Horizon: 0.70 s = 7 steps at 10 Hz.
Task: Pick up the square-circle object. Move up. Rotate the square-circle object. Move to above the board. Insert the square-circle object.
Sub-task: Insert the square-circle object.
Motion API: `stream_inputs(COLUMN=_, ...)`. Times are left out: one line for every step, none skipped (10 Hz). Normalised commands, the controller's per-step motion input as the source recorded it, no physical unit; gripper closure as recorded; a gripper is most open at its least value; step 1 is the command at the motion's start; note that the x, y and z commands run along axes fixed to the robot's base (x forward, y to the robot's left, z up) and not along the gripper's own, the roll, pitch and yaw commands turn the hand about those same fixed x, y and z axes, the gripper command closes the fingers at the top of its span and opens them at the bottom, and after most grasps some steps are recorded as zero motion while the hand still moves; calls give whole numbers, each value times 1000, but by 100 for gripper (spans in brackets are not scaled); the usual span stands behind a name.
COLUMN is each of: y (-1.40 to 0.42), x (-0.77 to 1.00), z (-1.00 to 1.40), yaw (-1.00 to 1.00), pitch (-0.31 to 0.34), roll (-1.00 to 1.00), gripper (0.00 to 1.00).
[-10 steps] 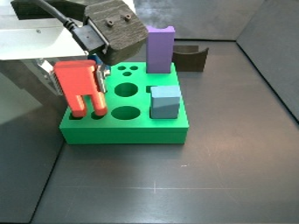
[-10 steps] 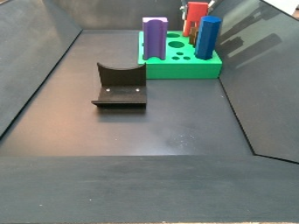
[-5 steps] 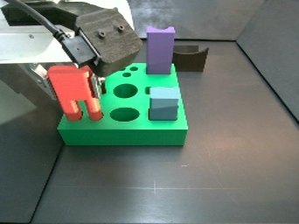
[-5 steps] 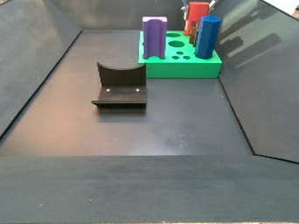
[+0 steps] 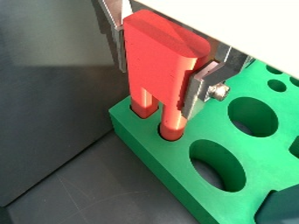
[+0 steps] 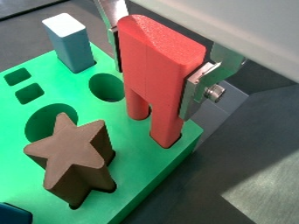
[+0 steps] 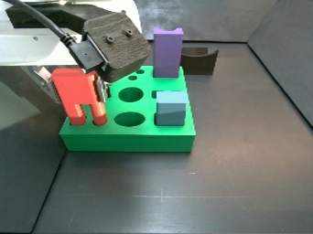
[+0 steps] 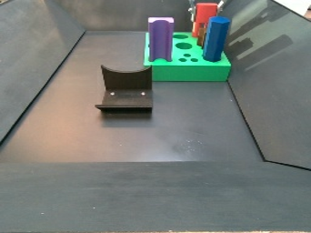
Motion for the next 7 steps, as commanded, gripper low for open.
stream_inputs(y=-71, x=146, z=-1000, yaw=0, pitch=-11, roll=67, gripper=100)
stream_inputs(y=-71, x=146, z=-1000, yaw=0, pitch=-11, roll=69, gripper=100)
stream_inputs(y=-3, x=423, z=-1000, yaw=0, pitch=0, roll=0, gripper=100)
stream_inputs(y=-49, x=903, z=-1000, yaw=0, pitch=0, roll=1, gripper=100)
stream_inputs(y=-17, x=926, z=-1000, yaw=0, pitch=0, roll=0, gripper=100)
stream_inputs(y=-14, x=1000, z=-960, yaw=0, pitch=30, roll=6, gripper=100)
stream_inputs(y=-43, x=1000, z=-877, yaw=0, pitch=74, roll=36, gripper=100)
